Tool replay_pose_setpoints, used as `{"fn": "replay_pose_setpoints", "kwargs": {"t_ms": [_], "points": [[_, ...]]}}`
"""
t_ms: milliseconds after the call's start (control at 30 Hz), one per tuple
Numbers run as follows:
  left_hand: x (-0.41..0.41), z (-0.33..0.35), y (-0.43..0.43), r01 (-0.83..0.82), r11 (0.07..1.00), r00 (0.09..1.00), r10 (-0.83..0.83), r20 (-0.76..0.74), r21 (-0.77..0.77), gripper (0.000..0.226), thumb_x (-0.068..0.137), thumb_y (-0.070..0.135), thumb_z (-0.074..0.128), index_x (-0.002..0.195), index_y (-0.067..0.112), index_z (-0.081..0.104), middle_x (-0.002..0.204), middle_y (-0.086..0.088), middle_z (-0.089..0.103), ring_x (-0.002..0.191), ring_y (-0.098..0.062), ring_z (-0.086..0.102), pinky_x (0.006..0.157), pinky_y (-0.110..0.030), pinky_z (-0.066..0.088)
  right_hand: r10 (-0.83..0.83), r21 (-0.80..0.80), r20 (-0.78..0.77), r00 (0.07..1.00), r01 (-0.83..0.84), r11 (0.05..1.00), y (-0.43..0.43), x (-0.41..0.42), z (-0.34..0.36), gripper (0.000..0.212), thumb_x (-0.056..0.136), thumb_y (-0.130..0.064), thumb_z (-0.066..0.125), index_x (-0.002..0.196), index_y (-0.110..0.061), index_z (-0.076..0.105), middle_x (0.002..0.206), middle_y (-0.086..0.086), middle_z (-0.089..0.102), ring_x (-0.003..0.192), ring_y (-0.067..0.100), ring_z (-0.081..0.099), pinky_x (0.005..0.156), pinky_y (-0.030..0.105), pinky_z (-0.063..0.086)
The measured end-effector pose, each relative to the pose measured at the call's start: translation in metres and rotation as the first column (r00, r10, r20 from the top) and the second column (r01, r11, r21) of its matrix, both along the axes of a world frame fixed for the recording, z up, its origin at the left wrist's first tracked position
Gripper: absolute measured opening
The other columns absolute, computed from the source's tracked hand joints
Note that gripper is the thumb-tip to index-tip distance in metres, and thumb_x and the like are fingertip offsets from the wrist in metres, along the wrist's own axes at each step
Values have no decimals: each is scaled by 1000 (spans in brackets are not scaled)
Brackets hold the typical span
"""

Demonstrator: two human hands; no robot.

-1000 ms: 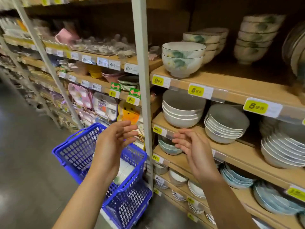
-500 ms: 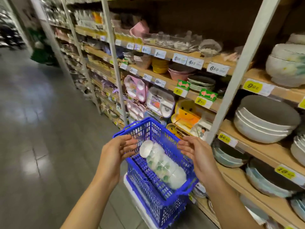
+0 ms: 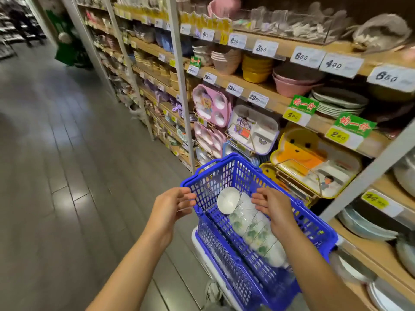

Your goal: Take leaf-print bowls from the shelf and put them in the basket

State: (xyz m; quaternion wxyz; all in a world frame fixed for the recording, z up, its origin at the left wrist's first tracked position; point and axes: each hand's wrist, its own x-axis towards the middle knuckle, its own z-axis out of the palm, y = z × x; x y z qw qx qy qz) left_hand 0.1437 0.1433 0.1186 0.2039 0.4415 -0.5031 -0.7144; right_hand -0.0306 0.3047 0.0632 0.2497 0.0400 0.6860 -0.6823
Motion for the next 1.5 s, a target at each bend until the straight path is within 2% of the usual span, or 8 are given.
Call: {"fn": "replay_pose_setpoints", "kwargs": {"t_ms": [367,533,633,767,900,1033,1200,1500], "points": [[-137,-58,-86,299,954,910,-284,302,-3,21,90,9,47,74,15,59,69,-2,63,66,-19,56,60,-27,44,38,356,-79,996,-7,934,-83,-108,-104,30,93,-8,48,67,-5,61,66,13,58,61,20,49,62,32,36],[-191,-131,-91,307,944,827,-327,457,121,21,95,11,41,81,11,56,75,-11,54,62,-21,50,53,-26,33,334,667,-116,935,-176,724,-108,-133,-138,37,87,-2,48,55,-17,39,75,26,51,75,30,54,63,35,35],[-215,-184,-88,270,946,767,-325,553,182,38,98,18,40,125,-6,53,118,-30,58,106,-41,60,69,-30,43,473,794,-27,881,-269,545,-127,-144,-164,17,92,-13,50,98,-5,63,110,25,65,105,36,62,82,40,48],[-238,-251,-84,321,878,677,-475,562,355,20,95,8,42,87,0,58,86,-16,56,72,-25,51,65,-33,40,687,892,25,726,-326,312,-149,-149,-216,34,92,-14,48,125,-7,54,132,14,57,126,30,47,105,35,38],[-258,-306,-82,258,891,656,-445,609,373,23,93,2,45,71,0,51,70,-16,46,45,-18,50,38,-18,30,730,948,107,675,-290,130,-160,-157,-256,43,92,-6,44,134,-10,45,137,10,51,131,29,38,105,40,34],[-268,-334,-83,201,848,678,-481,555,490,35,94,7,44,124,-7,52,118,-29,62,95,-33,62,66,-31,46,735,968,165,658,-250,6,-171,-164,-277,45,93,-5,42,138,-5,42,133,15,56,129,31,41,104,44,35],[-266,-333,-95,225,823,655,-524,544,522,44,92,12,43,133,-4,48,121,-22,61,83,-27,53,53,-26,38,711,974,162,684,-225,-5,-177,-166,-277,42,95,-5,41,136,-11,47,126,15,60,124,32,45,102,42,37],[-246,-306,-103,349,843,669,-529,522,408,33,91,4,46,119,-9,56,106,-23,66,82,-25,56,68,-28,43,676,954,-88,731,-132,267,-164,-156,-238,53,91,-1,43,140,-20,47,127,10,62,118,29,53,98,36,42]]}}
